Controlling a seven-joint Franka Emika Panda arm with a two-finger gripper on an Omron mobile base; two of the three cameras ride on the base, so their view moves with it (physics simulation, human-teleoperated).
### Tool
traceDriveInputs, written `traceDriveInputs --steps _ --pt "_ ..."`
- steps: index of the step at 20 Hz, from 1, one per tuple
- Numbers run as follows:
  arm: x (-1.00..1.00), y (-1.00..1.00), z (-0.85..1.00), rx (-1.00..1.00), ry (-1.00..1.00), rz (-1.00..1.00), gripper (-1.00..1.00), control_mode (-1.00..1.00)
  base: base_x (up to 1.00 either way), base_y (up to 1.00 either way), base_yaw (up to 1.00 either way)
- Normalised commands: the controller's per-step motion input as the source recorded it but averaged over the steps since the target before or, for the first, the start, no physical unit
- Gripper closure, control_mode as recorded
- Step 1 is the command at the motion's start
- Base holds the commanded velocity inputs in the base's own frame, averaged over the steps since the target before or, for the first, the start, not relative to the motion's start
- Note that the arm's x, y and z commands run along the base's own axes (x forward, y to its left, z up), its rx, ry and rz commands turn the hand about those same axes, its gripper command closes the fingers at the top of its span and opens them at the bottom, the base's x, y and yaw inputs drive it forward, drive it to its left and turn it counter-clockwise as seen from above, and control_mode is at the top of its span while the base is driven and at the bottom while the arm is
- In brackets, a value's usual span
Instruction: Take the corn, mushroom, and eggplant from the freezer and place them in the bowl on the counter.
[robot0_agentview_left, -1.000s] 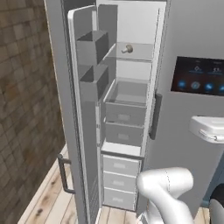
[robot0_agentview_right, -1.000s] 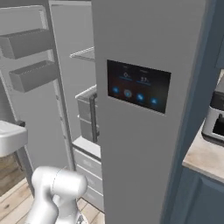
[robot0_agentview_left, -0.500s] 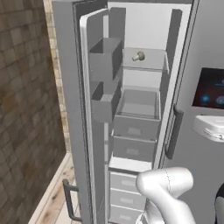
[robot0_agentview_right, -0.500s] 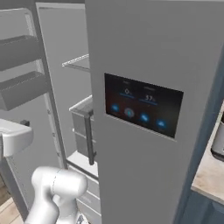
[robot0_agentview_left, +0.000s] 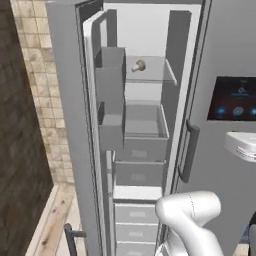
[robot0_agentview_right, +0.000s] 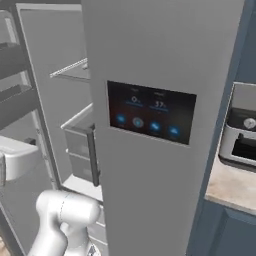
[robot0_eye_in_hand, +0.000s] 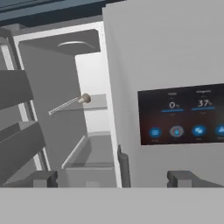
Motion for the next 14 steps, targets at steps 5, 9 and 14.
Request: traceDriveInputs --steps 5,9,14 --pt "0.00 0.00 0.00 0.00 0.00 0.00 -1.00 1.00 0.24 0.43 -0.29" --pt "0.00 0.00 0.00 0.00 0.00 0.00 -1.00 1.00 0.56 0.21 -0.08" --pt "0.00 0.00 0.00 0.00 0.00 0.00 -1.00 1.00 1.00 0.03 0.00"
